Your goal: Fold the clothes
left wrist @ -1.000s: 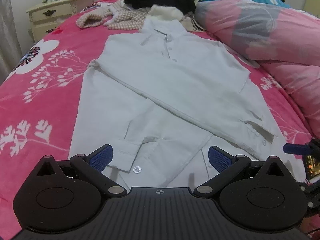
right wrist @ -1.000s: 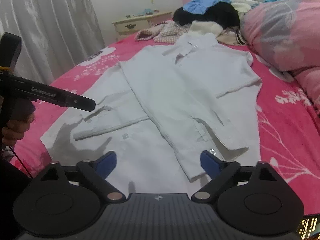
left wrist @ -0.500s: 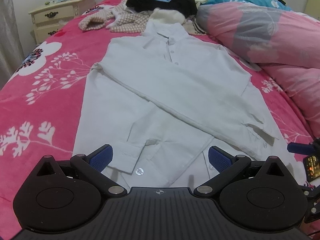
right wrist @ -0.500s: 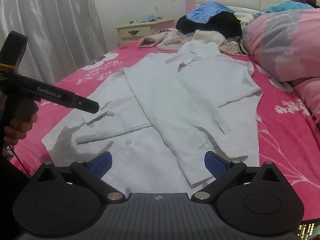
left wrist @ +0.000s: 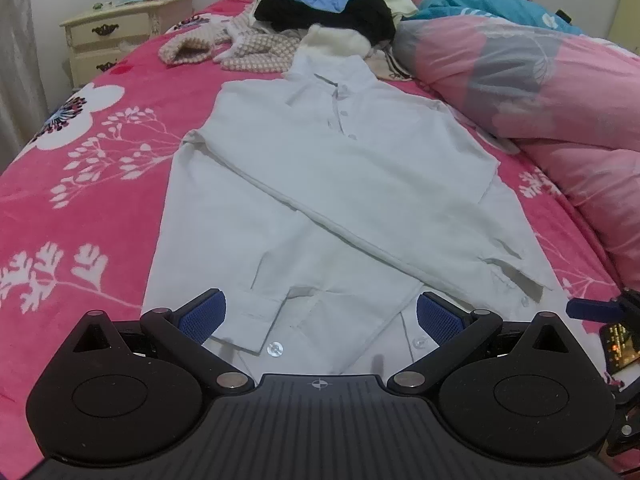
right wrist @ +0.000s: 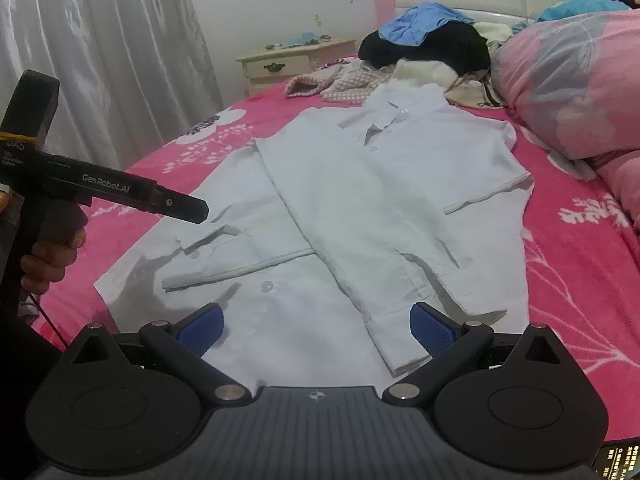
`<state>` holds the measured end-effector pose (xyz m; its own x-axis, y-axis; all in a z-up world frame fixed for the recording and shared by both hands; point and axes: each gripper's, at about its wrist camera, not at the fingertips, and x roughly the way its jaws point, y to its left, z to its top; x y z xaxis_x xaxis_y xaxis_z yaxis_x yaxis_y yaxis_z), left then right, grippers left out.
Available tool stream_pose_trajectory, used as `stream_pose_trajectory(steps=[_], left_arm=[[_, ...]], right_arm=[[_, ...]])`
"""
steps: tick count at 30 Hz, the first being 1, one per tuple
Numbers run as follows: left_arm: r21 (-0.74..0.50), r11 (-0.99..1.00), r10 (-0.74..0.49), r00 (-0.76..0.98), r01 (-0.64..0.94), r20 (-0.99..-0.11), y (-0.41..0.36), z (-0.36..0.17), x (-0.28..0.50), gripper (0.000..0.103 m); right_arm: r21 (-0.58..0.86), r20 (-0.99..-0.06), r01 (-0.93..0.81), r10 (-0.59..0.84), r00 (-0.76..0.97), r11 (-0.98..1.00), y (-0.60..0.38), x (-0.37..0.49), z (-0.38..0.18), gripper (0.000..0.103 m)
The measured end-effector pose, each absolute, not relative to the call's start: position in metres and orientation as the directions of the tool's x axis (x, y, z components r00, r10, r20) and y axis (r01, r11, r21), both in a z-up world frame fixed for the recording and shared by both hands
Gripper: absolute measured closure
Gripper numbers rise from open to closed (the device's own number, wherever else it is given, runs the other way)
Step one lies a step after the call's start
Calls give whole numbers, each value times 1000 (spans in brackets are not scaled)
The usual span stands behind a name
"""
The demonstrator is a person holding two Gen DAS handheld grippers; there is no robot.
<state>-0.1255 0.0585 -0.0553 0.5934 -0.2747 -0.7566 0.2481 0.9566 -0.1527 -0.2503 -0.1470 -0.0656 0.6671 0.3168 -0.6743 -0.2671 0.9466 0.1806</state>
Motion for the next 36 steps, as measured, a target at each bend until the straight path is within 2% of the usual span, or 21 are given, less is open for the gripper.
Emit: stream_pose_trajectory(steps=[3, 36], left_arm=[[-121, 963, -245, 603, 240, -759, 59, -57, -125, 0], [-125, 970, -230, 609, 210, -759, 65, -58, -123, 0]], right_arm=[[180, -677, -266, 315, 665, 947, -146, -251, -66, 1], [169, -694, -236, 286, 661, 957, -147, -248, -69, 1]])
